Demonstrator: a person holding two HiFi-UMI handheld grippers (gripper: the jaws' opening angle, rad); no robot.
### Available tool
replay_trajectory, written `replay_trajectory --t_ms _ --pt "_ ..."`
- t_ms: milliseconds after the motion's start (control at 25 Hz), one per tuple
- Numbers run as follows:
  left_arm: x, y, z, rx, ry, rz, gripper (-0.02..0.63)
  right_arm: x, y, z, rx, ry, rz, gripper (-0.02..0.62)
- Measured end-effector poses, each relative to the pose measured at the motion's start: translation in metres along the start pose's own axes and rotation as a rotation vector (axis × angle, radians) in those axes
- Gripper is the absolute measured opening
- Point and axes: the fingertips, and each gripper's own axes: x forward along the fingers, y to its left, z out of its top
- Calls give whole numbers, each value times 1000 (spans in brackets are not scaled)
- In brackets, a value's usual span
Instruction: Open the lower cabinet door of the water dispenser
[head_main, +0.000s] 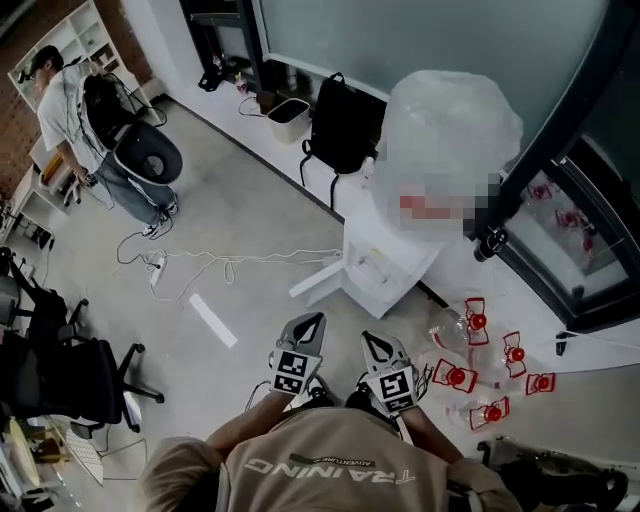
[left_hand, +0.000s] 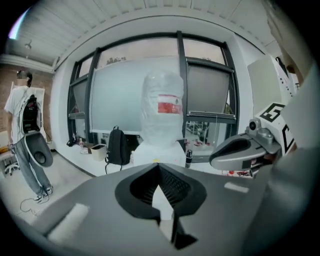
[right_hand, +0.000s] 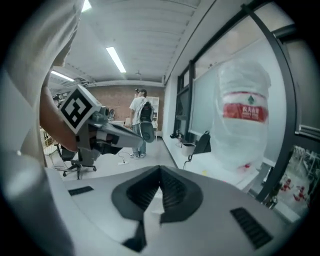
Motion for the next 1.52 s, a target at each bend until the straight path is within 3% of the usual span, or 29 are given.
replay_trajectory --t_ms 280,520,680,880,1000,1160,1360,1520 --pt "7 10 108 85 -158 92 8 -9 -49 96 -35 -149 -49 8" --pt "-13 7 190 118 -281 103 8 -26 -78 177 -53 -282 -63 9" --pt "-28 -5 226 125 -347 90 8 -41 -97 207 -58 -344 -99 9" --pt "-37 -8 256 148 -390 72 8 -54 -112 222 -1 -373 -139 8" --pt "-41 -4 270 106 -413 53 8 -66 -115 233 17 -402 -155 8" --pt "-51 9 281 123 -422 68 8 -79 -116 246 -12 -424 -185 9" --pt "-62 18 277 223 -385 118 8 -91 -111 247 -41 -409 -213 8" --pt "-63 8 271 236 -378 98 8 -94 -110 240 -33 -400 -229 8"
